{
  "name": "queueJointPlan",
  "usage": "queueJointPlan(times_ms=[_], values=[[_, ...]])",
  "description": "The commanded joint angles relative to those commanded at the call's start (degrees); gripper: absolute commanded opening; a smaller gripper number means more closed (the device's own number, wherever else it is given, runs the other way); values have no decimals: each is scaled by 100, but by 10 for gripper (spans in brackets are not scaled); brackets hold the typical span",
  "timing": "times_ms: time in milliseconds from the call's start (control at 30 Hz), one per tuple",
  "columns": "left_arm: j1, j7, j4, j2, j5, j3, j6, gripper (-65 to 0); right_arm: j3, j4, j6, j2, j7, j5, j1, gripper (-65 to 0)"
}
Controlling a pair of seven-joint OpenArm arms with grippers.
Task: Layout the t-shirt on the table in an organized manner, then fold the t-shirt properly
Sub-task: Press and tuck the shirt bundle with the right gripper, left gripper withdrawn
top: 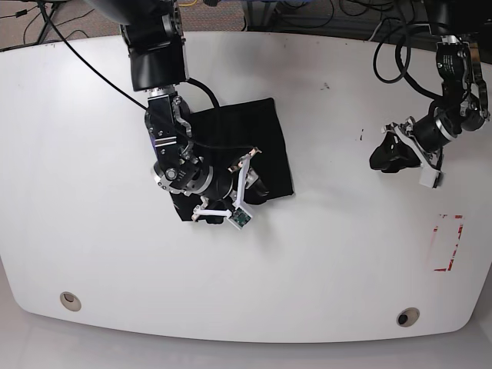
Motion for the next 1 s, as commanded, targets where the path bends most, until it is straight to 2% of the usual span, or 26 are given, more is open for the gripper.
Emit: queueJointPlan(times_ms=[67, 100, 267, 500, 633, 800, 1000], values=[[26, 0, -9, 0, 0, 0, 0, -472, 0, 18, 0, 9, 0, 9, -9, -645], [26, 0, -9, 0, 0, 9, 0, -472, -9, 35, 0, 9, -26, 26, -18, -650], [79, 0, -26, 0, 9, 18, 0, -472, -9, 668, 0, -79, -343, 53, -141, -636], [62, 0, -220, 26, 334, 44, 0, -472, -9, 1697, 0, -448, -1187, 44, -246, -642], [53, -9, -290, 35, 501, 281, 0, -472, -9, 2251, 0, -677, -1626, 53, -246, -642], [53, -18, -299, 35, 580, 510, 0, -472, -35, 2532, 0, -914, -1855, 53, -237, -642], [79, -18, -299, 35, 580, 598, 0, -472, -396, 2426, 0, -975, -1837, 18, -220, -639]])
